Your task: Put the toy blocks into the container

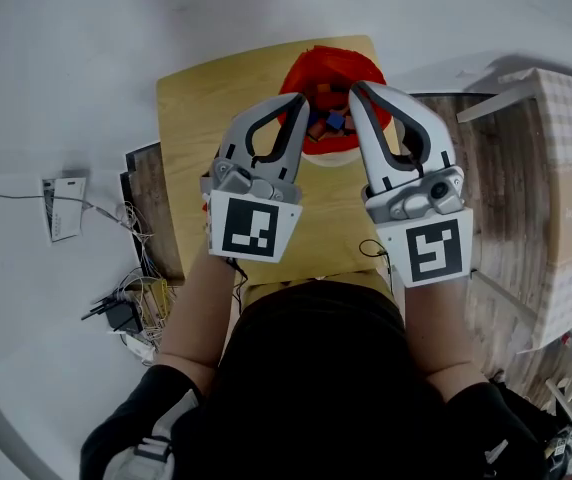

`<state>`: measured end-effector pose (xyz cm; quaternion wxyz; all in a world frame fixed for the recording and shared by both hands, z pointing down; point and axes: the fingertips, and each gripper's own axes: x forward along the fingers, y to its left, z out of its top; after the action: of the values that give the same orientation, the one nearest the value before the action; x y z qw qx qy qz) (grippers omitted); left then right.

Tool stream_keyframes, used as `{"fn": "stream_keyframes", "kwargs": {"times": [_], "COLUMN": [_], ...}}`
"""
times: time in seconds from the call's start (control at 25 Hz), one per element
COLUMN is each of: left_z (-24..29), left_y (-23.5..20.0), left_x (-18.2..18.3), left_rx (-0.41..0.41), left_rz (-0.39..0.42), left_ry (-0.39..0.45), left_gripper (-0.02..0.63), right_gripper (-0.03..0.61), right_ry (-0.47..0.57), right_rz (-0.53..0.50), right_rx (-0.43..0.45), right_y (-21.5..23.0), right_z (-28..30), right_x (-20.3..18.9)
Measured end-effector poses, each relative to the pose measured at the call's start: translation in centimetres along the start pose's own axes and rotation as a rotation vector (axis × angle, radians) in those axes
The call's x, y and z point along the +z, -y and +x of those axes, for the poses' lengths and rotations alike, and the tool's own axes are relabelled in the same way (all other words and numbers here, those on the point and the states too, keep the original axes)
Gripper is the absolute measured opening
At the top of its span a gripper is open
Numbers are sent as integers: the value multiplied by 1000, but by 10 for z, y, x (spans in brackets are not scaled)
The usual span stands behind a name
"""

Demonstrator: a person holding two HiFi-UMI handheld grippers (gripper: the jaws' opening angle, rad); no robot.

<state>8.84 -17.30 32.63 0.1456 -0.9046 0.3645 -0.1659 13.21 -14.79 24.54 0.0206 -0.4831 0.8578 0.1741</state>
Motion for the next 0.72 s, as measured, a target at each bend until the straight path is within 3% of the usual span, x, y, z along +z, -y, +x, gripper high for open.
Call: {"fn": "stream_keyframes", "kwargs": {"times": [0.4, 0.72], "left_z": [-79, -158], "left_y": [-52, -90], "left_x": [-5, -29], "left_rx": [151, 272], "left_rz": [16, 10], "left_ry": [-24, -77], "left_gripper": [9, 9], "right_gripper": [29, 29], "right_ry": [85, 150], "right_rz": [23, 51], "right_rx": [130, 262], "right_y": [-74, -150], "right_z": [36, 66], "right_x": [35, 61]}}
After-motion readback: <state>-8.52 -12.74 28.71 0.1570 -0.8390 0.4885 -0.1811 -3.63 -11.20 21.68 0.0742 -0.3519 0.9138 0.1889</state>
